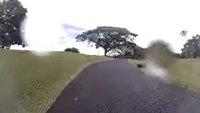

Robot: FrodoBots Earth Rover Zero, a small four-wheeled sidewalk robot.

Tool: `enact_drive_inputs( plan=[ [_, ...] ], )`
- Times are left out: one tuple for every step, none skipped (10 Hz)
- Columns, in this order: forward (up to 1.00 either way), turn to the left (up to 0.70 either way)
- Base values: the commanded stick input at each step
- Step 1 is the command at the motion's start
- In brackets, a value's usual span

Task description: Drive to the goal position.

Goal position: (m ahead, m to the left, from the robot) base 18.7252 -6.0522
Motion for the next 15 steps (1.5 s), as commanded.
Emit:
enact_drive_inputs(
  plan=[
    [0.85,0.00],
    [0.85,0.00],
    [0.85,0.00],
    [0.85,0.00],
    [0.85,0.00],
    [0.85,0.00],
    [0.85,0.00],
    [0.85,0.00],
    [0.85,0.00],
    [0.85,0.00],
    [0.85,0.00],
    [0.85,0.00],
    [0.85,0.00],
    [0.85,0.00],
    [0.85,0.00]
  ],
)
